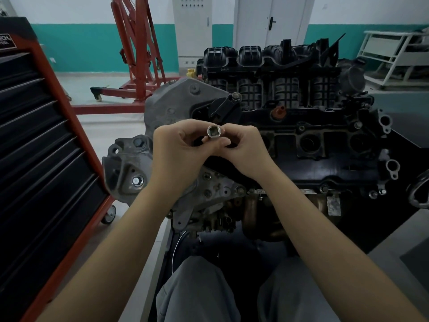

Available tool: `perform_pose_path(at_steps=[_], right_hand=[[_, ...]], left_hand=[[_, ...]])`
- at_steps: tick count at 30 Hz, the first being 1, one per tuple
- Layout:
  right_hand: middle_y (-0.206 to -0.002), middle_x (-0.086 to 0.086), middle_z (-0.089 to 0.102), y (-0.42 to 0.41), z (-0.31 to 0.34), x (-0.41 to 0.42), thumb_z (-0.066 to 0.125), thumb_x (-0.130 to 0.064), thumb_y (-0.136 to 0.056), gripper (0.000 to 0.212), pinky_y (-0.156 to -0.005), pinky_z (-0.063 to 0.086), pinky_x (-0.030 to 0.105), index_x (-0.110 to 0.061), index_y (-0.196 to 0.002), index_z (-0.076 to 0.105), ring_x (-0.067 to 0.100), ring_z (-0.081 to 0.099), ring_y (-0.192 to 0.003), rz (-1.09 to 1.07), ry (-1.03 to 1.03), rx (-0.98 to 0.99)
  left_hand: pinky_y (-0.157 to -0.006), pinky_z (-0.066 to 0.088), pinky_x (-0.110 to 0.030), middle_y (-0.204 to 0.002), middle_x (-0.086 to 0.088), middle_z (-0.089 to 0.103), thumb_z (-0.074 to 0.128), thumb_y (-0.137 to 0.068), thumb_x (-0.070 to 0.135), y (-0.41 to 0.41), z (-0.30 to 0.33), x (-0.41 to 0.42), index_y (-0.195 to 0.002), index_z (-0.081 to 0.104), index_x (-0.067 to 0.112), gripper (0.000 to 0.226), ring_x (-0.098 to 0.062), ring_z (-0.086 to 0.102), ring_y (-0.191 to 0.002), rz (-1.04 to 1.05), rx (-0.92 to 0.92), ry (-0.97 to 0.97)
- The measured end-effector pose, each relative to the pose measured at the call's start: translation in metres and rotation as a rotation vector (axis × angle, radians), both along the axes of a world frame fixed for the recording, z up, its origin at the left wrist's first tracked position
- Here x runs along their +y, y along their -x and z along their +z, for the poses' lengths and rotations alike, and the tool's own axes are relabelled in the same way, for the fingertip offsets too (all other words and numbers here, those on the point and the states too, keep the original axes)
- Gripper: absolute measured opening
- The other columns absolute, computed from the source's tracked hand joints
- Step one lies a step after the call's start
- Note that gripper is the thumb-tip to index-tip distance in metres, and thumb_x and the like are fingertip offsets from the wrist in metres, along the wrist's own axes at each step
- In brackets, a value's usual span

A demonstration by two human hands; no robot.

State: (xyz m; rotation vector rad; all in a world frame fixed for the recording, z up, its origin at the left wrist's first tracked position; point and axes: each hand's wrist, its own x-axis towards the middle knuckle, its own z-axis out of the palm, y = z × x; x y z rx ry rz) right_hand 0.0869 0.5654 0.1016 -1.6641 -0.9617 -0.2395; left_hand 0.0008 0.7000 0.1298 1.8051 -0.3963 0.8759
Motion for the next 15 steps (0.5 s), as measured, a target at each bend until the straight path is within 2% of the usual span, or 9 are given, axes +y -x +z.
perform_pose_path(at_steps=[4,6,8,9,13,15], right_hand=[[-0.094,-0.017,0.069,0.0020,0.0000,0.0021,0.066,-0.002,-0.086,0.027,-0.083,0.050,0.016,-0.018,-0.107,0.067,0.000,0.067,-0.093,0.033,0.055,-0.024],[-0.088,-0.012,0.071,0.0010,-0.0002,0.0019,0.070,-0.003,-0.083,0.019,-0.081,0.053,0.022,-0.017,-0.096,0.070,0.005,0.069,-0.089,0.007,0.016,0.014],[-0.086,0.005,0.073,-0.0005,-0.0012,0.0011,0.073,-0.005,-0.080,0.008,-0.082,0.057,0.038,-0.004,-0.088,0.072,0.020,0.071,-0.087,-0.014,-0.013,0.030],[-0.088,0.010,0.073,-0.0006,-0.0008,0.0013,0.074,-0.005,-0.080,0.012,-0.084,0.056,0.042,0.000,-0.090,0.072,0.023,0.071,-0.088,-0.020,-0.017,0.033],[-0.102,0.005,0.072,0.0023,0.0019,0.0017,0.067,-0.001,-0.086,0.022,-0.091,0.053,0.033,-0.004,-0.108,0.069,0.013,0.068,-0.100,0.014,0.045,-0.023],[-0.097,0.000,0.072,0.0019,0.0025,0.0014,0.066,0.000,-0.086,0.023,-0.089,0.053,0.029,-0.010,-0.106,0.070,0.011,0.068,-0.097,0.013,0.046,-0.002]], left_hand=[[-0.081,0.057,-0.028,-0.091,0.000,0.074,0.073,-0.077,-0.006,-0.0001,0.0008,0.0031,-0.100,0.072,0.008,0.026,-0.015,0.072,-0.088,-0.155,0.052,0.014],[-0.082,0.057,-0.030,-0.094,-0.004,0.074,0.075,-0.077,-0.005,0.0005,0.0018,0.0030,-0.101,0.072,0.005,0.026,-0.016,0.072,-0.090,-0.153,0.046,-0.013],[-0.080,0.058,-0.030,-0.091,-0.002,0.074,0.078,-0.074,-0.001,0.0009,0.0022,0.0014,-0.098,0.072,0.009,0.027,-0.015,0.072,-0.086,-0.093,0.015,-0.012],[-0.079,0.058,-0.031,-0.090,-0.002,0.073,0.079,-0.074,-0.001,0.0010,0.0020,0.0008,-0.097,0.072,0.010,0.027,-0.015,0.072,-0.085,-0.072,0.006,-0.003],[-0.084,0.057,-0.034,-0.093,-0.006,0.073,0.073,-0.077,-0.006,0.0010,0.0021,0.0022,-0.101,0.070,0.006,0.027,-0.017,0.072,-0.089,-0.099,0.026,0.021],[-0.085,0.057,-0.035,-0.094,-0.007,0.073,0.073,-0.077,-0.008,0.0019,0.0042,0.0024,-0.102,0.070,0.006,0.029,-0.018,0.072,-0.090,-0.119,0.048,0.007]])
